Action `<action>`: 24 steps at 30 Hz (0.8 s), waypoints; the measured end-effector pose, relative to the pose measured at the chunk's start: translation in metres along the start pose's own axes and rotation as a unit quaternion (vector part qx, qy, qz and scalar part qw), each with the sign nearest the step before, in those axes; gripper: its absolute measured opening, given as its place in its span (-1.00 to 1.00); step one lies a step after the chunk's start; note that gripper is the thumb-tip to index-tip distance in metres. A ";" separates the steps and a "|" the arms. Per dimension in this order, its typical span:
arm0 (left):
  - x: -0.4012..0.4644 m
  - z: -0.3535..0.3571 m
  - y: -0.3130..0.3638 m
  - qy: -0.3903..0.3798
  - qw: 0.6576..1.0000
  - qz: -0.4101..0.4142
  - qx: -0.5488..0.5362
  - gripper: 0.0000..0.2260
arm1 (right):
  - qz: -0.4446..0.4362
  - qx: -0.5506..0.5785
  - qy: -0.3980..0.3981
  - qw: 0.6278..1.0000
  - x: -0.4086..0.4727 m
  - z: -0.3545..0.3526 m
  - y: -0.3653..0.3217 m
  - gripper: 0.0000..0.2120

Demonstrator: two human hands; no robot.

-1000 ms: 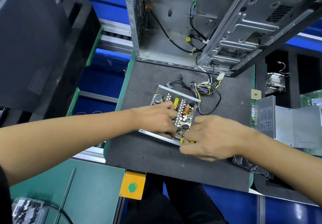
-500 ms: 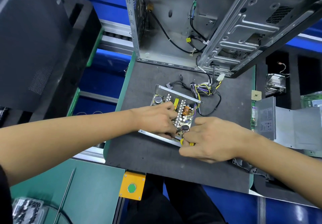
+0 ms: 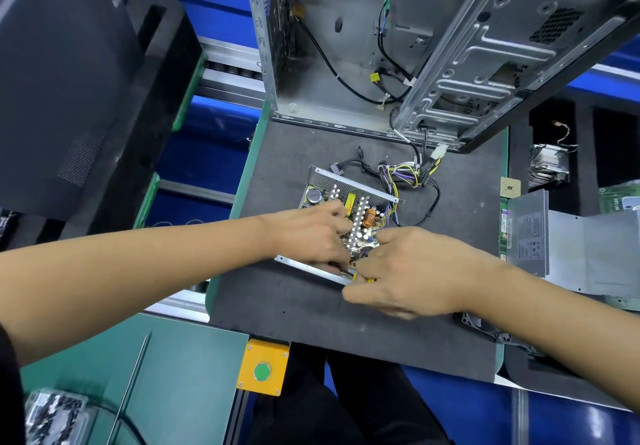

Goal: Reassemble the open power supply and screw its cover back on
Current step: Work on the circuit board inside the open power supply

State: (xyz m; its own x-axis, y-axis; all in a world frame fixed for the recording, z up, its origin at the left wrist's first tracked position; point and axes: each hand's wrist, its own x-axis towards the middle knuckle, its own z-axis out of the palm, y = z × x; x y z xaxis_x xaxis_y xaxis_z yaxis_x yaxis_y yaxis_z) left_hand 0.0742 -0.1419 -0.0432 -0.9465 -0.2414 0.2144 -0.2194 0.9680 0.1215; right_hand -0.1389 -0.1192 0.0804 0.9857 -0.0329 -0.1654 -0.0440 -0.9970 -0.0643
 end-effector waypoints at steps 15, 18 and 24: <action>0.010 -0.015 0.001 -0.114 0.992 -0.037 -0.032 -0.80 | 0.055 0.023 -0.079 0.995 0.017 -0.021 -0.007 -0.79; 0.012 -0.021 0.004 -0.089 0.994 -0.051 -0.042 -0.73 | 0.013 0.019 -0.108 0.994 0.017 -0.021 -0.009 -0.74; 0.015 -0.023 0.004 -0.039 0.999 -0.006 0.019 -0.73 | 0.053 -0.019 -0.125 0.991 0.020 -0.015 -0.007 -0.93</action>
State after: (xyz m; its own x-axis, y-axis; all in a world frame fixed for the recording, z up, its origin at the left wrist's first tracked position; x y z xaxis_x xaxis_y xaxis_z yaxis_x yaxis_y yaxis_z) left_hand 0.0649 -0.1437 -0.0168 -0.9588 -0.2492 0.1362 -0.2391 0.9671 0.0866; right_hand -0.1161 -0.1136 0.0921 0.9049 -0.1233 -0.4074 -0.1336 -0.9910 0.0031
